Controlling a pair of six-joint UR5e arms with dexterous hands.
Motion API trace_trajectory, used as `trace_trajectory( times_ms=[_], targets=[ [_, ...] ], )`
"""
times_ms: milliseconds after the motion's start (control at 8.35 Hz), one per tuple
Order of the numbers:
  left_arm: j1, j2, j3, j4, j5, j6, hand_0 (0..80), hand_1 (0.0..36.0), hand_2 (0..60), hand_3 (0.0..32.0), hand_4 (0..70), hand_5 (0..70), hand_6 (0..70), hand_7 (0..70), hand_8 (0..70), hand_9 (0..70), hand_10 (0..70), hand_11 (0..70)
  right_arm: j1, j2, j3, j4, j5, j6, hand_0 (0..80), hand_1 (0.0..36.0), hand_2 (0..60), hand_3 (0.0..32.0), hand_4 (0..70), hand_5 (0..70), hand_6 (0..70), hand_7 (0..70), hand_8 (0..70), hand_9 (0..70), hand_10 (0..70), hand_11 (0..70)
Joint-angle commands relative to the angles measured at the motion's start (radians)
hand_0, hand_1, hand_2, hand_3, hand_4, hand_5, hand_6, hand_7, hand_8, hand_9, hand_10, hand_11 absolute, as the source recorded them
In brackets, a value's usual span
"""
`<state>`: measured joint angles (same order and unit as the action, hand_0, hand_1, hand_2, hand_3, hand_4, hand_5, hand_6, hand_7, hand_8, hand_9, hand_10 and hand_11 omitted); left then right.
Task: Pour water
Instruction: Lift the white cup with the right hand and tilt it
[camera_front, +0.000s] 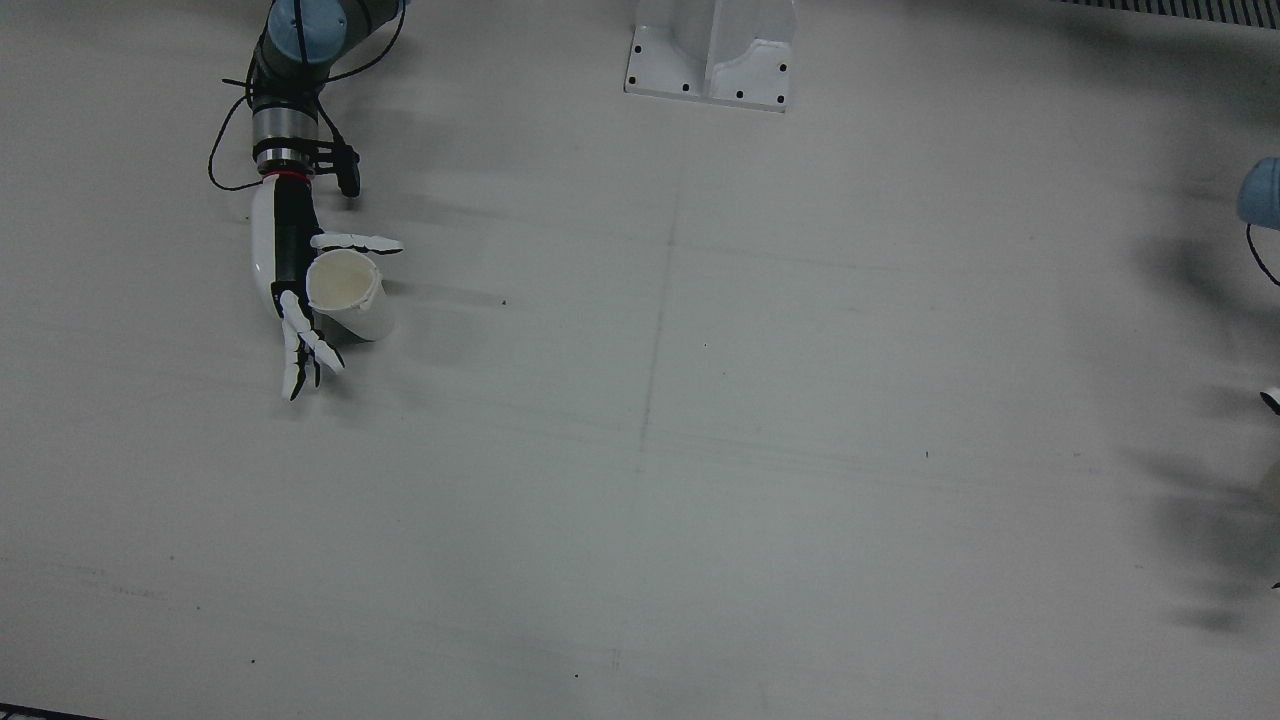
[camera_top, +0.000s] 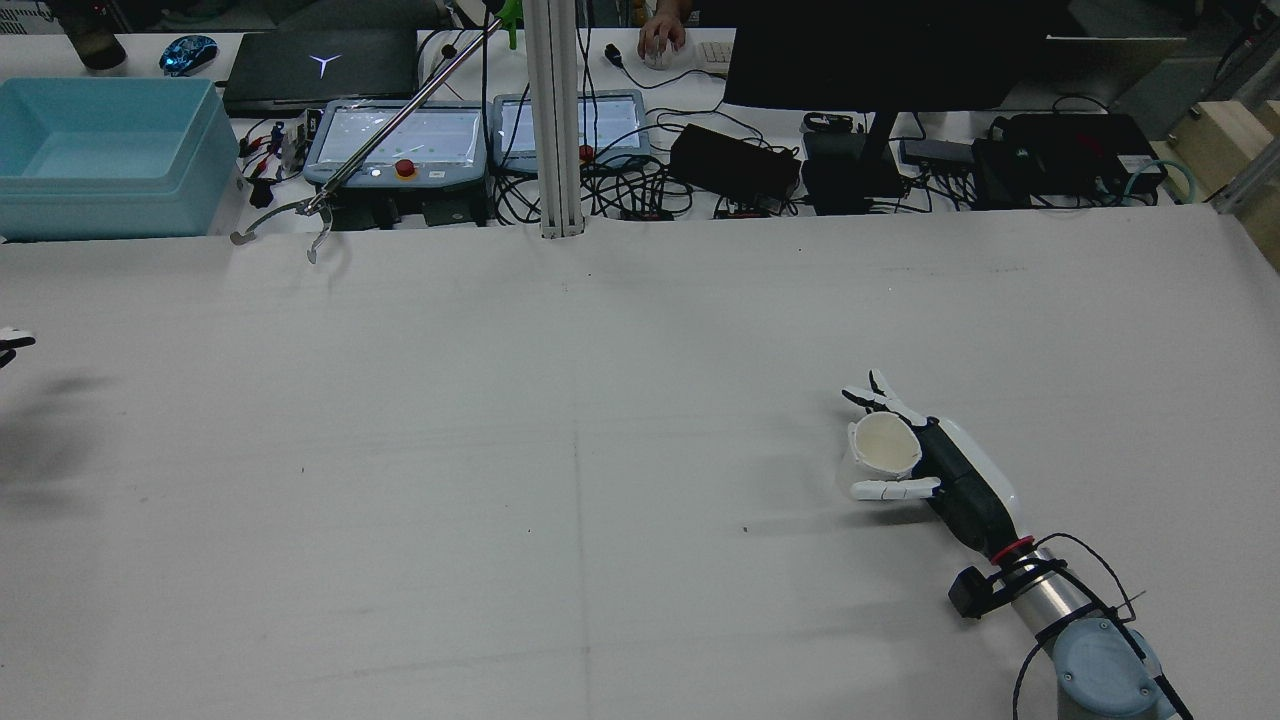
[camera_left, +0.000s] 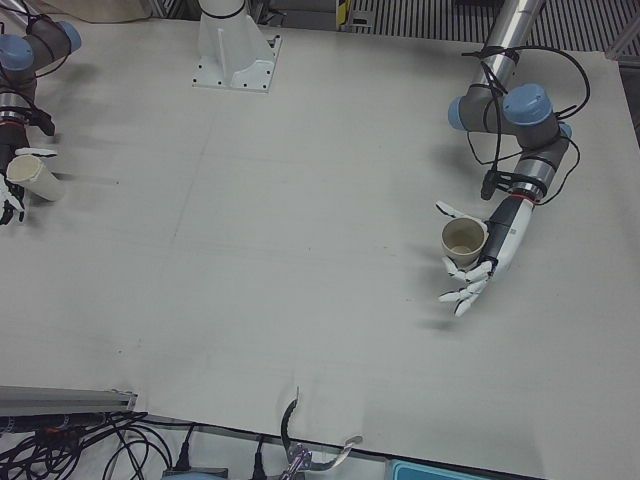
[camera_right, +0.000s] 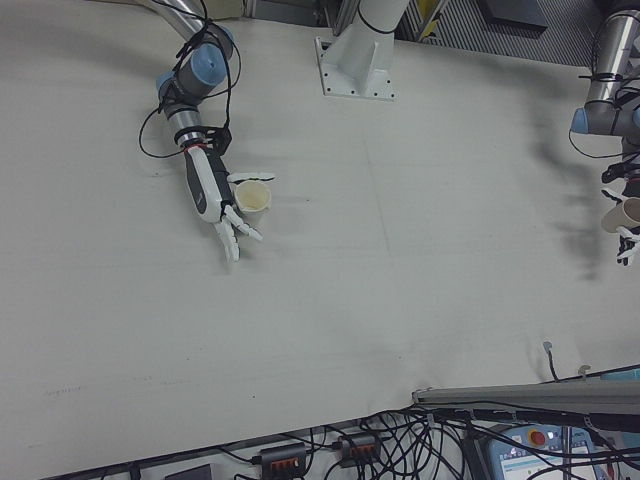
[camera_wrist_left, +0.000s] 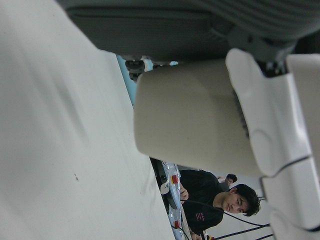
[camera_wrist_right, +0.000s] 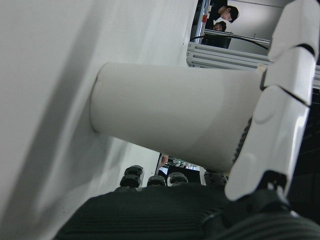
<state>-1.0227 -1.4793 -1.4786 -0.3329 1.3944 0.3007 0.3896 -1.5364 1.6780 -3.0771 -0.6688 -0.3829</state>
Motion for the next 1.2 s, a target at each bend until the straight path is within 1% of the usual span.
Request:
trace_trajectory(
  times_ms=[0, 120, 240, 359, 479, 599, 719, 838, 958, 1078],
  targets=[
    [-0.002, 0.001, -0.002, 0.000, 0.000, 0.000, 54.5, 9.5, 0.0, 0.0, 63.7, 70.0, 18.2, 21.0, 5.8, 9.3, 6.1, 9.2, 0.009, -0.002, 0.022, 0.000, 0.000, 0.001, 57.5, 23.6, 10.3, 0.0, 21.4, 21.0, 0.5, 0.0, 0.0, 0.0, 3.8, 7.9],
    [-0.002, 0.001, -0.002, 0.000, 0.000, 0.000, 54.1, 9.3, 0.0, 0.0, 63.1, 70.0, 18.1, 20.9, 5.8, 9.2, 6.0, 9.0, 0.020, -0.004, 0.029, -0.002, 0.000, 0.001, 61.1, 27.3, 19.2, 0.0, 34.6, 39.7, 0.0, 0.0, 0.0, 0.0, 4.3, 8.6],
    [-0.002, 0.005, -0.002, -0.003, 0.000, 0.000, 54.3, 9.3, 0.0, 0.0, 62.8, 70.0, 18.0, 20.8, 5.7, 9.1, 6.0, 9.0, 0.047, -0.014, 0.037, -0.002, 0.000, 0.001, 64.6, 30.0, 27.2, 0.0, 53.4, 57.6, 0.1, 0.0, 0.0, 0.0, 5.1, 9.7],
    [-0.002, 0.010, -0.002, -0.006, -0.002, 0.000, 54.2, 9.2, 0.0, 0.0, 62.6, 70.0, 17.9, 20.6, 5.6, 9.1, 6.0, 9.0, 0.064, -0.031, 0.043, -0.002, 0.000, 0.004, 68.5, 31.0, 30.2, 0.0, 59.3, 70.0, 1.4, 0.0, 0.0, 0.0, 5.8, 10.6],
    [-0.002, 0.010, -0.002, -0.006, -0.002, -0.002, 54.3, 9.1, 0.0, 0.0, 62.1, 70.0, 17.9, 20.6, 5.6, 9.0, 6.0, 9.0, 0.066, -0.045, 0.042, -0.002, 0.000, 0.004, 70.0, 31.0, 27.8, 0.0, 54.8, 70.0, 1.4, 0.0, 0.0, 0.0, 5.4, 10.0],
    [-0.002, 0.010, -0.005, -0.008, 0.000, -0.002, 54.3, 9.1, 0.0, 0.0, 61.9, 70.0, 17.9, 20.6, 5.6, 9.0, 5.9, 8.9, 0.080, -0.045, 0.045, -0.002, 0.000, 0.006, 67.1, 30.7, 28.7, 0.0, 52.1, 70.0, 1.8, 0.0, 0.0, 0.0, 5.1, 9.6],
    [-0.002, 0.010, -0.020, -0.006, 0.000, 0.000, 54.4, 9.0, 0.0, 0.0, 61.8, 70.0, 17.8, 20.5, 5.5, 8.9, 5.9, 8.9, 0.098, -0.048, 0.061, -0.003, -0.003, 0.006, 65.5, 30.3, 28.0, 0.0, 49.0, 70.0, 1.9, 0.0, 0.0, 0.0, 5.0, 9.5],
    [0.001, 0.008, -0.084, 0.029, 0.002, 0.006, 54.8, 9.0, 0.0, 0.0, 62.3, 70.0, 18.0, 20.8, 5.6, 9.1, 5.9, 8.9, 0.141, -0.063, 0.080, -0.006, -0.005, 0.006, 65.7, 30.3, 27.0, 0.0, 46.7, 70.0, 2.0, 0.0, 0.0, 0.0, 4.7, 9.2],
    [0.013, -0.005, -0.154, 0.088, 0.008, 0.012, 55.4, 9.2, 0.0, 0.0, 63.8, 70.0, 18.4, 21.3, 5.6, 9.0, 5.9, 8.8, 0.194, -0.082, 0.109, -0.009, -0.011, 0.004, 68.3, 31.1, 27.2, 0.0, 45.6, 70.0, 2.7, 0.0, 0.0, 0.0, 4.1, 8.4],
    [0.018, -0.085, -0.170, 0.141, 0.037, 0.038, 55.8, 9.8, 0.0, 0.0, 66.2, 70.0, 19.3, 21.9, 5.8, 9.1, 6.2, 9.3, 0.237, -0.082, 0.147, -0.017, -0.014, -0.005, 69.6, 31.7, 27.8, 0.0, 46.2, 70.0, 3.2, 0.6, 0.0, 0.0, 3.7, 7.8]
  ],
)
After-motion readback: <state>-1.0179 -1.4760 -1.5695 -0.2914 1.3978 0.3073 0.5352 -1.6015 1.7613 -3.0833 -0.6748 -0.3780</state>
